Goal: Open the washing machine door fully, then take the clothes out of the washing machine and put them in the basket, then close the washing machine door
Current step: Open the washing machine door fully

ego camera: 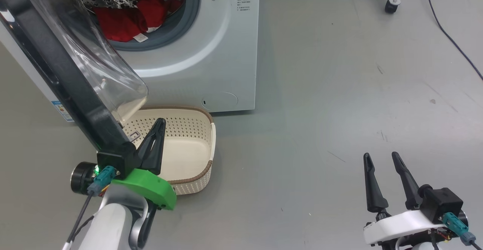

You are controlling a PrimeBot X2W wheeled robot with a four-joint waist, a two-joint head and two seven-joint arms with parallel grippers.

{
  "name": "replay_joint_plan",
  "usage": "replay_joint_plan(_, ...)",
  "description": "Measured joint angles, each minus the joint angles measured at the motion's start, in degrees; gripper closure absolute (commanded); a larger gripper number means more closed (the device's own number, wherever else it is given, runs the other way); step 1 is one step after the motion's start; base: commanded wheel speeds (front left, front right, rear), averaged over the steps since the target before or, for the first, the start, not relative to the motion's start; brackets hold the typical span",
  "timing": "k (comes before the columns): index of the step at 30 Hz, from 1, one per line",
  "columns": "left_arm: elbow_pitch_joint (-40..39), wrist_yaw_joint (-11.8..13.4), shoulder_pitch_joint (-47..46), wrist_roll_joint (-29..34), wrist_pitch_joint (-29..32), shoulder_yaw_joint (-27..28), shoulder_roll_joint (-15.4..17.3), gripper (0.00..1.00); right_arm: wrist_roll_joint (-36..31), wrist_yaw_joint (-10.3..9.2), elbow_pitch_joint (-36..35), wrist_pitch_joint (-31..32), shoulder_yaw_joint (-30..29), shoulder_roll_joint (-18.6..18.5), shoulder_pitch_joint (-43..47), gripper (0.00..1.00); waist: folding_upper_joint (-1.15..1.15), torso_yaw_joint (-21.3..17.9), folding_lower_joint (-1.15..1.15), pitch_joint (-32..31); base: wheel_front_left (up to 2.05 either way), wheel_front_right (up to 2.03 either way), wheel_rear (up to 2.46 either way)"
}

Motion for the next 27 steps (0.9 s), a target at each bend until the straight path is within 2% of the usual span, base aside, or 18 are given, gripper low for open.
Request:
replay_joint_plan(5, 2.74, 0.11, 0.0, -0.02, 0.48, 1.09, 0.01, 1.0, -0.23, 0.07, 0.21, 0.0, -0.07, 0.15, -0.01, 0.0, 0.0, -0.35, 0.0, 0.12, 0.0, 0.0, 0.0)
replay_joint_plan(13, 4.88, 1.74, -0.09, -0.09, -0.12, 3.66, 0.21, 1.0, -0.38, 0.52, 0.55, 0.0, -0.49, 0.36, -0.01, 0.0, 0.0, -0.6, 0.0, 0.23, 0.0, 0.0, 0.0)
replay_joint_plan(27, 8.04, 2.41, -1.07, -0.83, -1.38, 4.49, 0.18, 1.0, -0.82, 0.98, 0.93, 0.0, -1.66, 0.75, 0.01, 0.0, 0.0, 0.6, 0.0, 0.13, 0.0, 0.0, 0.0)
